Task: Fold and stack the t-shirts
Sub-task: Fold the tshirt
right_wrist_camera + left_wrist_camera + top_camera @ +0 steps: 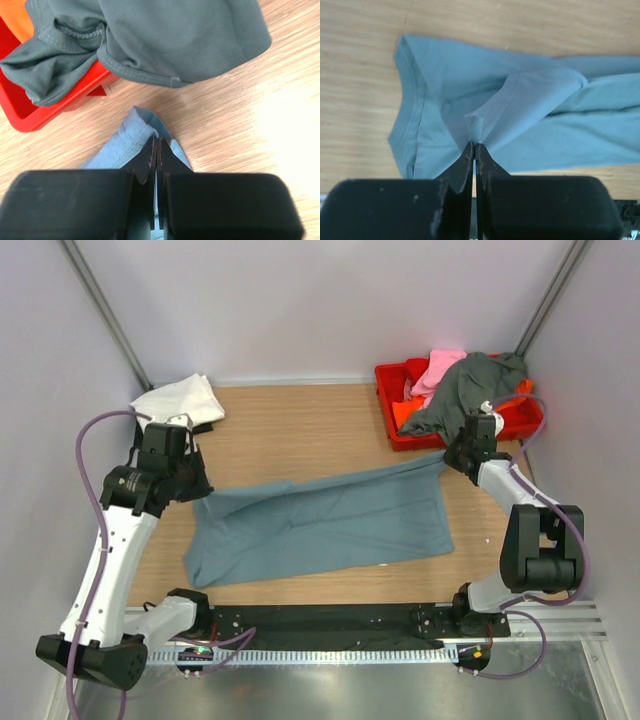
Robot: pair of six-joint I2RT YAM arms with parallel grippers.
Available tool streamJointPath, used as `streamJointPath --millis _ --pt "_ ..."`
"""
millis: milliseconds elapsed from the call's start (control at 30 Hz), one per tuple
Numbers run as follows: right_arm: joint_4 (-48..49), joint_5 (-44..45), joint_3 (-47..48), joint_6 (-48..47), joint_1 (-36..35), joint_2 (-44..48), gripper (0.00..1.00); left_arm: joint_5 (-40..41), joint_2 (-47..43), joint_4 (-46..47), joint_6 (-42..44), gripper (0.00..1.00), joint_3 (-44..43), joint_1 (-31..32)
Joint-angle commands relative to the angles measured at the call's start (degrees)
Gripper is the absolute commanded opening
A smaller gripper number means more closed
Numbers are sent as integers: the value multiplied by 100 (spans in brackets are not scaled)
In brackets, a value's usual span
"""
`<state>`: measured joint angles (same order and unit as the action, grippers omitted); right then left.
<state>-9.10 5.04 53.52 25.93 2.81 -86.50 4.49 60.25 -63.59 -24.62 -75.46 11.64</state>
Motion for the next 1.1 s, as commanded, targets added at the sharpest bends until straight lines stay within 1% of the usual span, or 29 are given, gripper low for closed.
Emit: streamJointPath --millis 0,133,367,433,500,533,567,600,633,667,700,733,767,800,867,1000,1033,1067 --pt "190 103 -104 105 18 239 1 -27 -294 -355 -78 0 329 5" --pt "216 67 -236 122 18 335 2 104 -408 -531 -78 0 488 5" --pt "120 155 -596 245 9 546 1 368 -505 -1014 -236 0 471 5" --pt "102 243 -719 411 9 599 1 561 -514 -1295 -359 1 523 -4" --pt "23 488 -921 561 18 678 1 474 -567 -1533 -491 2 620 5" --pt "14 524 -992 649 18 696 1 378 -654 -1594 -500 4 664 5" --pt "-12 568 -1105 693 18 704 1 447 -707 -1725 -674 10 751 118" --pt "-47 612 -1141 729 18 687 2 447 -777 -1709 -719 20 796 163" --pt "-91 639 -1159 746 18 661 10 482 -926 -1718 -763 56 822 181" --pt "-196 682 -1159 790 18 617 33 517 -988 -1805 -937 65 779 181" --pt "-258 744 -1142 808 9 556 52 500 -1024 -1841 -1009 68 744 181" --pt "-337 944 -1124 852 27 512 68 448 -1102 -1850 -1070 71 700 181" --pt "-477 1016 -1046 887 35 494 84 291 -1155 -1771 -1123 72 682 181" --pt "-531 1112 -1010 931 44 494 89 289 -1208 -1675 -1211 72 699 181" --pt "-557 1157 -992 966 36 686 93 342 -1322 -1351 -1273 72 795 181" --pt "-391 939 -1106 1037 36 1476 93 228 -1096 -770 -1378 68 1182 181" --pt "-164 755 -1194 958 36 1791 91 184 -1042 -647 -1492 66 1374 181" --pt "-49 379 -1229 923 27 1916 90 123 -989 -280 -1536 65 1498 181"
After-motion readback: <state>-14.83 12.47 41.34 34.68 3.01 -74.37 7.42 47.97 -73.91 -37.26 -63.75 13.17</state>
